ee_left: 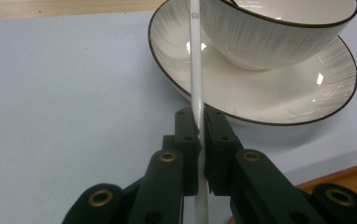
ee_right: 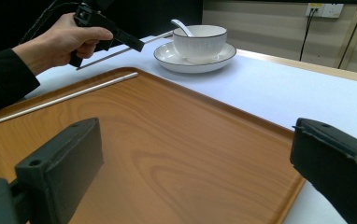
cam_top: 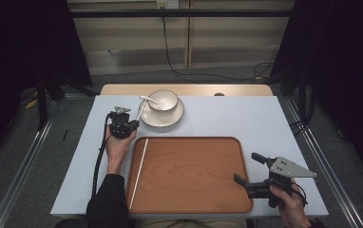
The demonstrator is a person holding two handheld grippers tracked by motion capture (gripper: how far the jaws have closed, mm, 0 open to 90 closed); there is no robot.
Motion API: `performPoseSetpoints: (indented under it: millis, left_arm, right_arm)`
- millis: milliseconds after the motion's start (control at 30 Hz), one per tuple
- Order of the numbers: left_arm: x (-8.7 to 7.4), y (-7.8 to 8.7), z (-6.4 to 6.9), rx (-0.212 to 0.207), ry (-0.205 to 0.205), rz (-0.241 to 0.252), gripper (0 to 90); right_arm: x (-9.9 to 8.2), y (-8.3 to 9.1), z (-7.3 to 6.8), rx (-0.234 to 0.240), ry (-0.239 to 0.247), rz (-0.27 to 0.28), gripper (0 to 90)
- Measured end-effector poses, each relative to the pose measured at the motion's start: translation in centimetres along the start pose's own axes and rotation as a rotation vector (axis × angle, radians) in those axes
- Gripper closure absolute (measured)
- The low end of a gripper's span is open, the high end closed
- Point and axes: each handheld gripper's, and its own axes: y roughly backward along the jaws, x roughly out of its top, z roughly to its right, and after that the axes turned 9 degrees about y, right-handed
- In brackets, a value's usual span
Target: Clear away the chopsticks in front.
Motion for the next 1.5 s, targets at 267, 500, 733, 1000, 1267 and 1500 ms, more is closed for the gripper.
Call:
performPoseSetpoints:
  millis: [267,500,733,1000,1267,1500]
  left_arm:
    - [-1.0,1.1,0.5,0.001,0.026,0.007,85.4]
    - [-1.8,2.3,1.1,-0.005,0.021,0.013,85.4]
    - [-2.7,3.3,1.9,-0.009,0.011,0.011,85.4]
    - [-3.4,4.2,2.8,-0.016,0.012,0.012,85.3]
    - [-4.6,5.1,3.5,-0.018,0.012,0.025,85.4]
    - [-5.2,5.9,4.6,-0.045,0.001,0.028,85.3]
  right_arm:
    - [0.0,0.0,0.0,0.002,0.002,-0.001,2.3]
    - [0.0,0.0,0.0,0.003,0.004,-0.002,2.3]
    - [0.0,0.0,0.0,0.002,0.005,-0.003,2.3]
    - [0.0,0.0,0.0,-0.001,0.011,0.000,2.3]
    - [0.1,0.0,-0.1,-0.001,0.009,0.001,2.2]
    - [0.1,0.0,-0.1,-0.001,0.008,-0.002,2.2]
